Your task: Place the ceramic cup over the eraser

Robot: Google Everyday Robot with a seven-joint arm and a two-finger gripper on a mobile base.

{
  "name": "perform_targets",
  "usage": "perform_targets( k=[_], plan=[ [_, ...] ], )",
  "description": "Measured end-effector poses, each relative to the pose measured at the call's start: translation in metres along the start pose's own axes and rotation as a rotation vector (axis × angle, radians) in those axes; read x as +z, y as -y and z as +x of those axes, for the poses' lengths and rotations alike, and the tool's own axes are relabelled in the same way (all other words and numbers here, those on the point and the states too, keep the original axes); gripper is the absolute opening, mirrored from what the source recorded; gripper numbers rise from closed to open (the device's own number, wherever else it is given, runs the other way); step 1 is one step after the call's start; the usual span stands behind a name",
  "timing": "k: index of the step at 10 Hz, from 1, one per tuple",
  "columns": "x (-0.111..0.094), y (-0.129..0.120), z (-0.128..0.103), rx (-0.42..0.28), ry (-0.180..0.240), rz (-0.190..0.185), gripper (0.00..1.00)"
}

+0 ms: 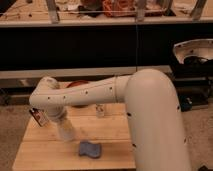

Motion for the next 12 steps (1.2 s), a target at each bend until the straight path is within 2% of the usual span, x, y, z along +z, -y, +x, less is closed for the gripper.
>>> perform_targets(
  k=[3, 5, 6, 8, 10, 12],
  plan=[
    [0.011, -0.004, 0.009, 0.025, 0.017, -0.027, 0.2],
    [0.011, -0.003, 0.01, 0.027, 0.022, -0.03, 0.04],
    [0.01, -0.004, 0.01, 0.028, 0.028, -0.019, 0.0],
    [-0.005, -0.006, 0.01, 0.023, 0.042, 0.032, 0.0],
    [-0.031, -0.003, 0.008, 0.01, 0.045, 0.08, 0.0],
    [-0.066, 0.003, 0.006, 0.001, 0.046, 0.12, 0.0]
  ],
)
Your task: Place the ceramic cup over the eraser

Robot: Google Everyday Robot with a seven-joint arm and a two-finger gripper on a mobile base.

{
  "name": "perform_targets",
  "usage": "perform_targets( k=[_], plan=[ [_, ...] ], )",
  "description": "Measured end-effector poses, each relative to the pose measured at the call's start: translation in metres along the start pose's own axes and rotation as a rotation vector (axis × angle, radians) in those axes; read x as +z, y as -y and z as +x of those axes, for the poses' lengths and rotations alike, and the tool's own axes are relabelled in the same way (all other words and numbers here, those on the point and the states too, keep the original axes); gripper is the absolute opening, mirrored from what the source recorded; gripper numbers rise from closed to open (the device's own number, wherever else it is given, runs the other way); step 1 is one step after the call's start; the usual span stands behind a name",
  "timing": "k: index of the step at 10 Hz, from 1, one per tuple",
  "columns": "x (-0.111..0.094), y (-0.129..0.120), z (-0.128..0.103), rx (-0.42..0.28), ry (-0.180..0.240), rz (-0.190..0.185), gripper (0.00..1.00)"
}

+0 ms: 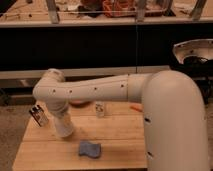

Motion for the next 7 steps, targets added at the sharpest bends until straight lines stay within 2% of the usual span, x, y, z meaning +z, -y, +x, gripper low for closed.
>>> perform_targets(
  k=[2, 3, 4, 5, 7],
  plan=[
    [-0.033, 0.017, 0.001, -0.006, -0.01, 0.015, 0.0],
    [-0.057, 0.03, 0.006, -0.005, -0.017, 0.02, 0.0],
    [-0.065, 0.033, 0.011, -0.002, -0.024, 0.021, 0.0],
    [-0.084, 0.044, 0.016, 0.001, -0.033, 0.029, 0.0],
    [-0.12, 0.061, 0.026, 0.011, -0.038, 0.07, 0.0]
  ],
)
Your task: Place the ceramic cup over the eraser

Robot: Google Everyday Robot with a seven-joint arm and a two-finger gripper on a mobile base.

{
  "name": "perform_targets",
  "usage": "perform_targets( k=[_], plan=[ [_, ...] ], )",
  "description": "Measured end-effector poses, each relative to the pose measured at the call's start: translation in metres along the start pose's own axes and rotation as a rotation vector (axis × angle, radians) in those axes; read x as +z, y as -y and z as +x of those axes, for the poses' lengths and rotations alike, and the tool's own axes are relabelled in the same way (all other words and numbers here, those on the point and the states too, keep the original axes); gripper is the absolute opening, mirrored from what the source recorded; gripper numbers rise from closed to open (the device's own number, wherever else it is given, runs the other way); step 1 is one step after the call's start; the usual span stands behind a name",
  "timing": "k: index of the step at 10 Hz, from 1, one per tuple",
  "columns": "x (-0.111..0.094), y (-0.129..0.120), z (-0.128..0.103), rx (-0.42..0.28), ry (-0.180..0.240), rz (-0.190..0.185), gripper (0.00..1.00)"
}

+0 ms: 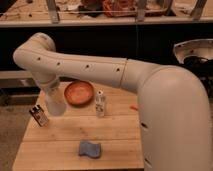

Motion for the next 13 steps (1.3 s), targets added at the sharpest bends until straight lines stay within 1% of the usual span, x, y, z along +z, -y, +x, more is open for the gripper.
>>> perform_targets(
  k=[2, 3, 4, 5, 6, 7, 8, 9, 10, 11, 13],
  plan=[
    [-0.019, 0.012, 0.011, 0.017, 0.019, 0.071, 0.0],
    [-0.022, 0.018, 0.012, 0.019, 0.053, 0.102, 0.0],
    [-0.02, 0.023, 0.009, 0.015, 0.082, 0.12, 0.0],
    [-0.014, 0.027, 0.006, 0.011, 0.107, 0.13, 0.0],
    [0.002, 0.034, 0.003, 0.003, 0.138, 0.143, 0.0],
    [0.012, 0.04, -0.001, -0.005, 0.15, 0.151, 0.0],
    [0.027, 0.051, -0.008, -0.017, 0.172, 0.158, 0.0],
    [0.035, 0.061, -0.013, -0.025, 0.193, 0.166, 0.0],
    [0.042, 0.068, -0.013, -0.032, 0.21, 0.176, 0.0],
    [0.044, 0.075, -0.014, -0.042, 0.228, 0.19, 0.0],
    [0.041, 0.087, -0.022, -0.071, 0.262, 0.213, 0.0]
  ],
)
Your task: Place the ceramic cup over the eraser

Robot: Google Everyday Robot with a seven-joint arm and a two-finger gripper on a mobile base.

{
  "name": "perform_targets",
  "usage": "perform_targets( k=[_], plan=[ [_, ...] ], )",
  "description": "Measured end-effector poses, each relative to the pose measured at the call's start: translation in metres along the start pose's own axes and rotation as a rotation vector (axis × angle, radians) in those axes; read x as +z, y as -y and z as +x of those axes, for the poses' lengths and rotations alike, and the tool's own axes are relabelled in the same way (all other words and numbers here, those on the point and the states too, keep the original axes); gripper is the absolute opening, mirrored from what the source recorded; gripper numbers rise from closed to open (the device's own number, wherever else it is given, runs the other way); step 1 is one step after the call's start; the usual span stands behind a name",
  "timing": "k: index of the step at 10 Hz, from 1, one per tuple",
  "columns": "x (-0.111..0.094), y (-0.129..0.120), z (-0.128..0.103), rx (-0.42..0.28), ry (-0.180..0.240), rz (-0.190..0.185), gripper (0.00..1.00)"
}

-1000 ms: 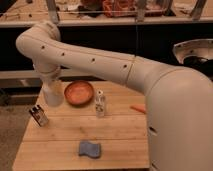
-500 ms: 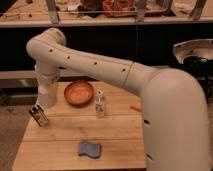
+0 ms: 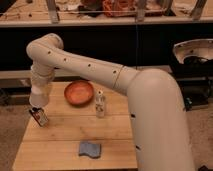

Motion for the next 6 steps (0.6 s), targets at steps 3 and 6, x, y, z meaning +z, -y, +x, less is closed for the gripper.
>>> perform_targets(
  k=[3, 6],
  plan=[
    [0.018, 0.015, -0.019, -0.044, 0.016, -0.078, 0.0],
    [0.026, 0.011, -0.019, -0.057, 0.017, -0.134, 0.0]
  ],
)
